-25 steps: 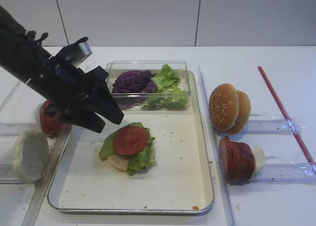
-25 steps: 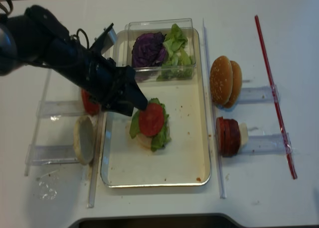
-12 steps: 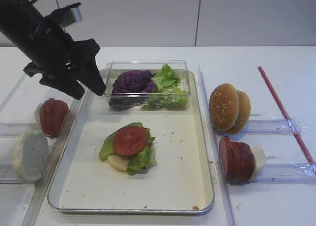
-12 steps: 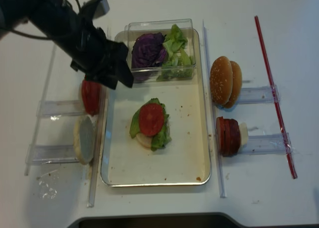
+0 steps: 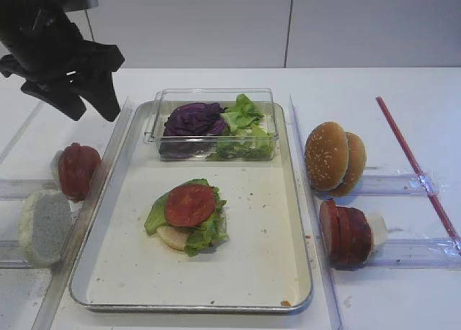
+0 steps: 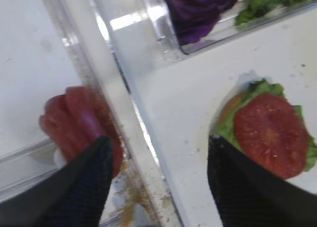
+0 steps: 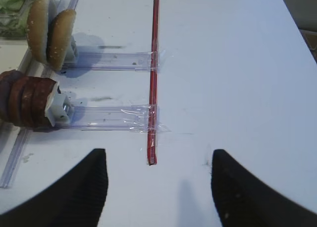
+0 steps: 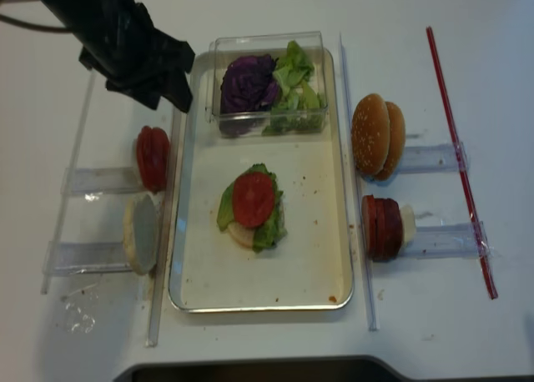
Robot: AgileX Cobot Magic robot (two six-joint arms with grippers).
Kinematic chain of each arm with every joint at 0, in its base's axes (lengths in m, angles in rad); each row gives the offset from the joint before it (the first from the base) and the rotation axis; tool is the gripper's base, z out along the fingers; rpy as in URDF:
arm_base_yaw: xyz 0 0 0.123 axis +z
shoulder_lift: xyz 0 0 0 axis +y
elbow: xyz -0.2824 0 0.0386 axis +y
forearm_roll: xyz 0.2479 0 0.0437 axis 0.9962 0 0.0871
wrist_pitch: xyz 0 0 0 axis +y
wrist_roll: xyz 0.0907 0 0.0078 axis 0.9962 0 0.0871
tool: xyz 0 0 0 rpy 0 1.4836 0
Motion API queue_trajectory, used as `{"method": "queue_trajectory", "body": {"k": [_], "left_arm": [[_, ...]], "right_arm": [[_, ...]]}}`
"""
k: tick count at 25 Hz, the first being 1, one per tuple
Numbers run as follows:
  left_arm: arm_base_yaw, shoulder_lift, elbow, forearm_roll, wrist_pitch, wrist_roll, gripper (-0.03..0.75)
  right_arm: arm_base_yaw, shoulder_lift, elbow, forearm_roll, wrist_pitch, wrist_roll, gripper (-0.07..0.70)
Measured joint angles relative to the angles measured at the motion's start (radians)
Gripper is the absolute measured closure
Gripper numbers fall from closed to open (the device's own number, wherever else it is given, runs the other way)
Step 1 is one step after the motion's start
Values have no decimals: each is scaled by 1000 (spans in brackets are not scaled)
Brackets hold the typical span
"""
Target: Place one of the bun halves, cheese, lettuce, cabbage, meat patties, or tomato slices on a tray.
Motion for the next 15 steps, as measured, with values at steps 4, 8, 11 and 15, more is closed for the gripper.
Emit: {"method": "queue_trajectory", "body": {"k": [4, 8, 11, 15], "left_arm": [[0, -4, 0, 128, 2, -54, 328], [0, -22, 0, 214, 4, -97, 328], [0, -39, 0, 255, 6, -109, 328], [0, -58, 0, 268, 7, -116, 328]], "right_arm": [[0, 0, 0, 0, 0, 0, 159], [0, 0, 0, 0, 0, 0, 159], [0, 0, 0, 0, 0, 0, 159], [0, 0, 0, 0, 0, 0, 159]]}}
